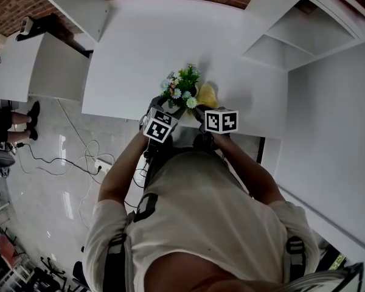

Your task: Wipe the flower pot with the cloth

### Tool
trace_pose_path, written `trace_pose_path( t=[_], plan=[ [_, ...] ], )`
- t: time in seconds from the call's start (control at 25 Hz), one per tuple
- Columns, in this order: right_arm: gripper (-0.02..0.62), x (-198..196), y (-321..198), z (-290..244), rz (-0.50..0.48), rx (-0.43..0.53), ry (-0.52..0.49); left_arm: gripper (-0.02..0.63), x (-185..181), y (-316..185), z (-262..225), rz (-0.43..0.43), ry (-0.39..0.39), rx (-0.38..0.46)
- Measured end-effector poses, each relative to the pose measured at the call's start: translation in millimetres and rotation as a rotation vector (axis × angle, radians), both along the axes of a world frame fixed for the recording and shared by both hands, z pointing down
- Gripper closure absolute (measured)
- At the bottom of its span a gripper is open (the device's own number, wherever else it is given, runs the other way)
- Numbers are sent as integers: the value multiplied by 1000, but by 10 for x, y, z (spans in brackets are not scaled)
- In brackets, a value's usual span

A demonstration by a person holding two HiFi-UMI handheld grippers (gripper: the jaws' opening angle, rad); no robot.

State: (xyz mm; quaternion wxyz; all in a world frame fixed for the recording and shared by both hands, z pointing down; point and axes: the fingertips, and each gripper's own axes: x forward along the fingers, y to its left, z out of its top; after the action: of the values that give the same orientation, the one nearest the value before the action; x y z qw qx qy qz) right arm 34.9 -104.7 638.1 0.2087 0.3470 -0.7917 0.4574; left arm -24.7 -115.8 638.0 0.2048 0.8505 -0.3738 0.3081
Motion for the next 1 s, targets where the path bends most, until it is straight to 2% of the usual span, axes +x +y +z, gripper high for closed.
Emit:
trace_pose_path(
  t=[0.12, 0.24, 0.32, 0.44, 0.64, 0.72, 0.84, 1.0],
  plan=[
    [535, -40, 63, 31, -15, -5, 9, 302, 4, 66, -17, -66, 4, -12],
    [535, -48, 106, 61, -30, -9, 9, 301, -9, 158, -9, -62, 21, -41],
    [535, -30, 108, 60, -35, -7, 8, 301, -15, 191, -43, -26, 30, -47],
    [535, 21, 28, 1, -16, 3, -7, 301, -83, 140, -164, 38, 20, -11],
    [535, 80, -111, -77, -10, 20, -9, 301, -168, 74, -33, 179, -65, 4],
    [535, 84, -131, -77, -21, 23, -2, 302, -141, 28, 33, 208, -92, 3],
    [535, 16, -46, -44, -59, 11, 10, 320, -98, 7, 78, 201, -86, -2],
    [535, -109, 210, -1, -93, -1, 19, 337, -98, 139, 64, 130, -53, 5]
  ],
)
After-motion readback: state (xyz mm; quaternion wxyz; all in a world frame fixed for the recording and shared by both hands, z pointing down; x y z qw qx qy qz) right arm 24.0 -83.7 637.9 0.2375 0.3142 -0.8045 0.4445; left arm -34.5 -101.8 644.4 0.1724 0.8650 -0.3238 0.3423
